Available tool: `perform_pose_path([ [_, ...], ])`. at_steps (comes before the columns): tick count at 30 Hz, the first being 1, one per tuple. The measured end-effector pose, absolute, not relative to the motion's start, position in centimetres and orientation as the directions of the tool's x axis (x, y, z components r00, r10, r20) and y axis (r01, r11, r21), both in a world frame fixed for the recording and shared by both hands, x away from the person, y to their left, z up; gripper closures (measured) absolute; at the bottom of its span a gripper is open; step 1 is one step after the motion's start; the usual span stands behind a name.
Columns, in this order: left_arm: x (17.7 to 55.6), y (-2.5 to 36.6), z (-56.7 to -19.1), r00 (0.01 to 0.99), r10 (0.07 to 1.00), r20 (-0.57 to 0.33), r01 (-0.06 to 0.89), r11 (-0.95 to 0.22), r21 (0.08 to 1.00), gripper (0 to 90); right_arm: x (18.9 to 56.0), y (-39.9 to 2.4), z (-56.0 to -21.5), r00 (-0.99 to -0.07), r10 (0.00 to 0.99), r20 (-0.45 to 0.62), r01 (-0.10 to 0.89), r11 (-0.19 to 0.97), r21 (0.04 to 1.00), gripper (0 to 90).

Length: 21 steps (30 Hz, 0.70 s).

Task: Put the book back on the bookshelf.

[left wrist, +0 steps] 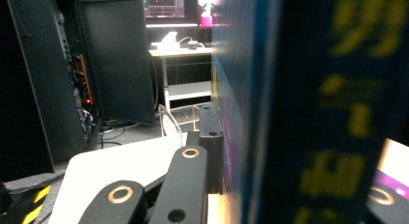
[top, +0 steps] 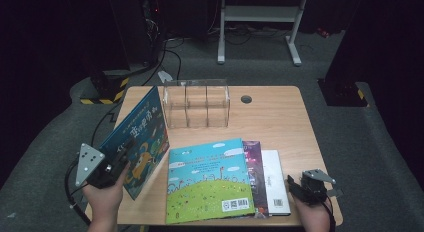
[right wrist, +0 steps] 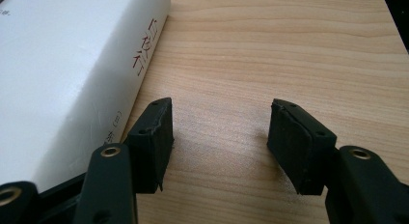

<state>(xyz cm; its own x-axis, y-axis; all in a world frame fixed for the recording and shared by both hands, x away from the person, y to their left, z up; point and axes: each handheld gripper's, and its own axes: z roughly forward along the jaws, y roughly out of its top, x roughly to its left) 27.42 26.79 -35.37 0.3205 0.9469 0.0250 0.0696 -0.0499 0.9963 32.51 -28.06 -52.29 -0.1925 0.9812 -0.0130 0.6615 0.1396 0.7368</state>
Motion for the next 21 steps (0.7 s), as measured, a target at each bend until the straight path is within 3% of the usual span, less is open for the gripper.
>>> perform_pose_path([
  [21,31.7,24.4,-33.5,0.338,0.941,-0.025,0.095,-0.007,0.995,83.2,32.7,-28.1,-52.3,-0.198,0.98,-0.012,0.663,0.143,0.735,42.5],
])
